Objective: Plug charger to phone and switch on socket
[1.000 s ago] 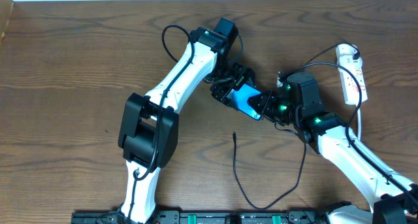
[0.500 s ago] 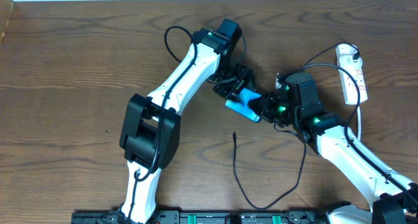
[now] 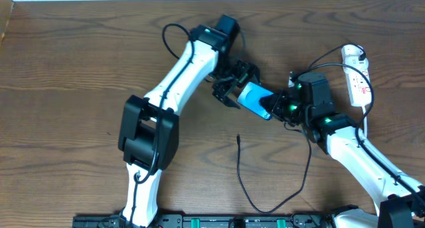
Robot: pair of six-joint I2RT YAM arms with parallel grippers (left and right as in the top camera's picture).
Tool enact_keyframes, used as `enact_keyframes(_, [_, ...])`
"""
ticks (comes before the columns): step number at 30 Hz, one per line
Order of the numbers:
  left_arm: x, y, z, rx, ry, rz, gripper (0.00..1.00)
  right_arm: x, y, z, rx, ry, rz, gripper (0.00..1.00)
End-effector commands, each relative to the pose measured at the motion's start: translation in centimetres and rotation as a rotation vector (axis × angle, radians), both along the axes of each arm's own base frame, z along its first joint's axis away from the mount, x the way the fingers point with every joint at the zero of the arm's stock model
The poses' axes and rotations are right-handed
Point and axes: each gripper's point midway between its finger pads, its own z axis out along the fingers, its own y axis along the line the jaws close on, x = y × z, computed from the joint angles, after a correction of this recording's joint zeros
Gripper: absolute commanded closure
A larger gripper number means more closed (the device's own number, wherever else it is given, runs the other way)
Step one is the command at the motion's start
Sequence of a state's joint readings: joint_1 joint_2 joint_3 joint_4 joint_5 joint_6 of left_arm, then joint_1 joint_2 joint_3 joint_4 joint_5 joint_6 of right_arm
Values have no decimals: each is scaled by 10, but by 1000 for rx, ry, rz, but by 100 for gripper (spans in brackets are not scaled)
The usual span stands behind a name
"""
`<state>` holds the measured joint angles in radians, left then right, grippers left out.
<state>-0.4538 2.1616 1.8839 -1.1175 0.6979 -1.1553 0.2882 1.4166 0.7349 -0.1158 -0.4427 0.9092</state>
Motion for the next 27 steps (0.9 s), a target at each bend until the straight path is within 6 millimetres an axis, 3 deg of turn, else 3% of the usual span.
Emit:
enact_keyframes(1, [13, 15, 20, -48, -73, -11, 13, 7, -5, 13, 71, 5, -13, 99])
enact_keyframes(10, [33, 35, 53, -87, -184, 40, 13, 14, -23, 35, 376, 192, -163, 99])
enact_keyframes(19, [45, 35, 111, -146, -360, 100, 13, 28, -5, 102, 738, 273, -164, 99])
enact_keyframes(27, [56, 33, 129, -170, -422, 150, 12, 27, 13, 141, 918, 353, -146, 99])
